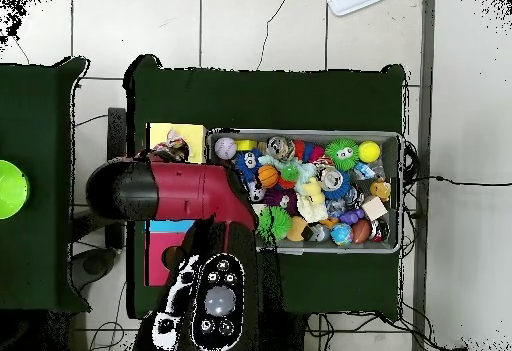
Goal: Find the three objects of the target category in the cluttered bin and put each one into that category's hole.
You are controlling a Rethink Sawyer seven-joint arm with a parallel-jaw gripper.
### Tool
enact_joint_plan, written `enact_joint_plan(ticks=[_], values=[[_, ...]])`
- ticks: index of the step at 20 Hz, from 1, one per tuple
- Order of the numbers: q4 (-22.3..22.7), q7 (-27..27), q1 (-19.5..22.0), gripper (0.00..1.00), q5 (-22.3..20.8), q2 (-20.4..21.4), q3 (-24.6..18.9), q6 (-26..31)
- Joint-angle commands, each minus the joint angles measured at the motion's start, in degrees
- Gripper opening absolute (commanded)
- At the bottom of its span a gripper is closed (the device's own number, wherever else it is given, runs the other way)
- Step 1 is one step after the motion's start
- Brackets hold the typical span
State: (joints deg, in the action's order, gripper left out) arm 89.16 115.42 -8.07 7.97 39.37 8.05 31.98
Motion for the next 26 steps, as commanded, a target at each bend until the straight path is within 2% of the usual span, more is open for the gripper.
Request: enact_joint_plan(ticks=[1, 16, 26], values=[[4.92, 12.14, -0.57, 0.00, 3.52, -3.05, -4.77, -2.67], [2.98, 12.81, -2.89, 0.00, 5.68, -6.28, -3.14, -4.91], [2.97, 11.60, -2.64, 0.00, 5.54, -9.01, -3.19, -9.19]])
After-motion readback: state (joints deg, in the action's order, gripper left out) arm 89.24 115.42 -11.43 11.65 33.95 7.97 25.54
